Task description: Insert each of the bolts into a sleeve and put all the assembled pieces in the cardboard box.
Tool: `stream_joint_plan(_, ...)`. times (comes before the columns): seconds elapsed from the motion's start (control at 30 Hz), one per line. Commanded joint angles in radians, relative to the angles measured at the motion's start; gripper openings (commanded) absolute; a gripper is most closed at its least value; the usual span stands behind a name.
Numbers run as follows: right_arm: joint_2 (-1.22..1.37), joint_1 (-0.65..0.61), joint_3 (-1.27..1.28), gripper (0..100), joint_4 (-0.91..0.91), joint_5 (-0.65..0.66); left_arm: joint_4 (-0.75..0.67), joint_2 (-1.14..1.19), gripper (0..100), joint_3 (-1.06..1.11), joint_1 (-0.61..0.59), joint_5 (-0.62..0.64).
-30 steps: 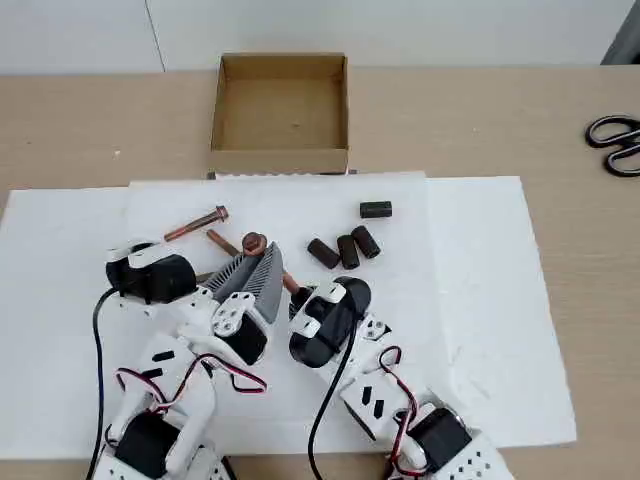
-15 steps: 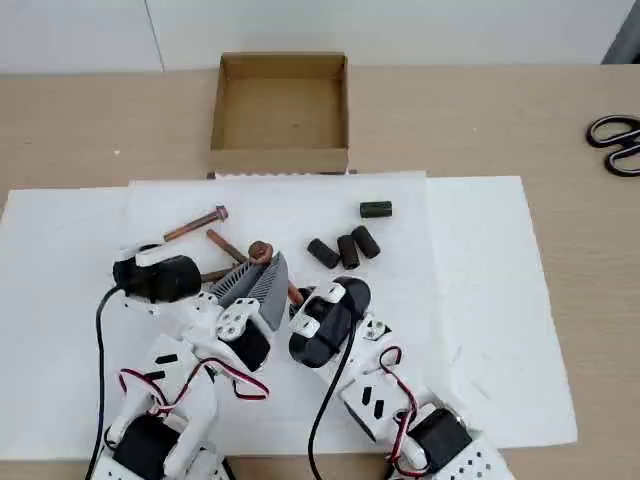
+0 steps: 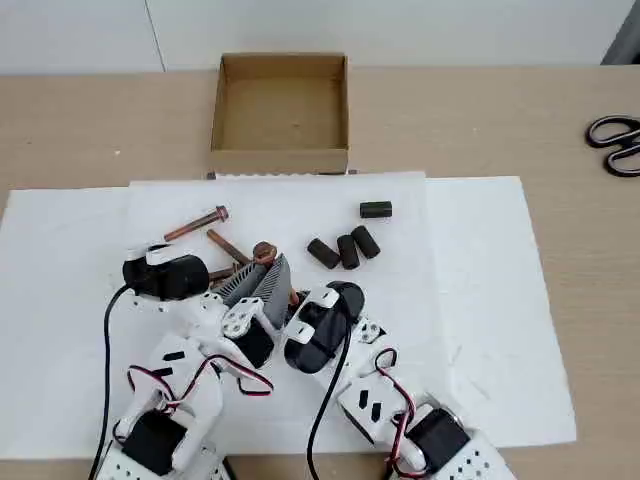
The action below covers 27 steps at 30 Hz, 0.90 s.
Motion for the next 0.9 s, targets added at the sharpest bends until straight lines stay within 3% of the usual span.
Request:
stream_joint_plan(0.0,-0.016,-0.018,0.009,0.2,-0.007,0.002,0.084,-0.008,1,-0.008,0.048,-0.026)
stream_joint_plan(0.4,-0.016,-0.018,0.012,0.2,-0.007,0.002,0.259,-0.008,1,-0.005,0.16,-0.078)
stream_joint_plan(0.63,-0.016,-0.018,0.012,0.2,-0.007,0.002,0.267,-0.008,2,-0.008,0.16,-0.081)
stream_joint_plan(0.87,-0.016,-0.018,0.012,0.2,-0.007,0.002,0.267,-0.009,28,-0.025,0.146,-0.123)
